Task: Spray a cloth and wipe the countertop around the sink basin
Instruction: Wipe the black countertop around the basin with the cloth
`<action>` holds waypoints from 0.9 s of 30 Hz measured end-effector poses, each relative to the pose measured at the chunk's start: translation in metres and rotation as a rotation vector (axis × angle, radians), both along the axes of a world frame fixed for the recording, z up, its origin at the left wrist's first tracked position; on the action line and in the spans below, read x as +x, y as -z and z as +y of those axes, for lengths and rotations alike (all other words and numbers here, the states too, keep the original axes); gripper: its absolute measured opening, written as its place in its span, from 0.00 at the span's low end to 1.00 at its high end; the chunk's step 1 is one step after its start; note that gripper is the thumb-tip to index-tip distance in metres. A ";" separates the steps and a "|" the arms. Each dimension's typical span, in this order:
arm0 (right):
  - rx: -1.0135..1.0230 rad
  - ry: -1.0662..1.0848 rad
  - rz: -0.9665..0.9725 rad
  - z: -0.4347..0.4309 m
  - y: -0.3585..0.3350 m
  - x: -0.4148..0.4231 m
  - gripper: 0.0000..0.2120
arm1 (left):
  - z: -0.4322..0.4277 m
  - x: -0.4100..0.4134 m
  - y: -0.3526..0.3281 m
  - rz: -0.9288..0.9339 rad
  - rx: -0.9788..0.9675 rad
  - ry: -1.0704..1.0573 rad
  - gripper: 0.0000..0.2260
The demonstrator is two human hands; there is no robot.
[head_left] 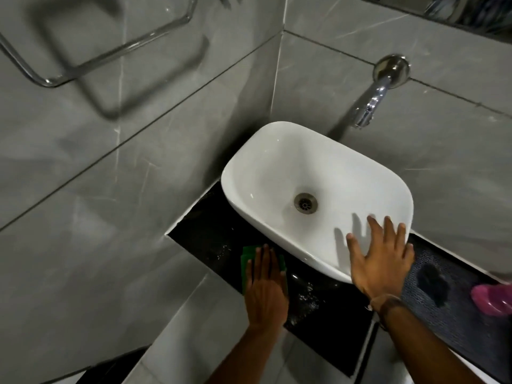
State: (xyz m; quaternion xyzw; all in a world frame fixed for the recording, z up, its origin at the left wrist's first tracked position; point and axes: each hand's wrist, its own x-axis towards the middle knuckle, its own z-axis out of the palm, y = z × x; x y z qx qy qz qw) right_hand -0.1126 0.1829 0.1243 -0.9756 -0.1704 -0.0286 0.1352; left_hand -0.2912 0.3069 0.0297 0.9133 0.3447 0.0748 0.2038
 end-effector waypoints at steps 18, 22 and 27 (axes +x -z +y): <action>0.112 -0.003 -0.031 0.005 -0.004 -0.002 0.36 | 0.249 0.063 -0.008 0.270 0.166 0.188 0.25; 0.152 -0.018 -0.006 0.004 -0.009 -0.004 0.37 | 0.252 0.049 -0.020 0.187 0.156 0.272 0.22; 0.130 -0.021 -0.010 -0.001 -0.003 0.000 0.36 | 0.243 -0.023 -0.010 -0.112 0.192 0.260 0.21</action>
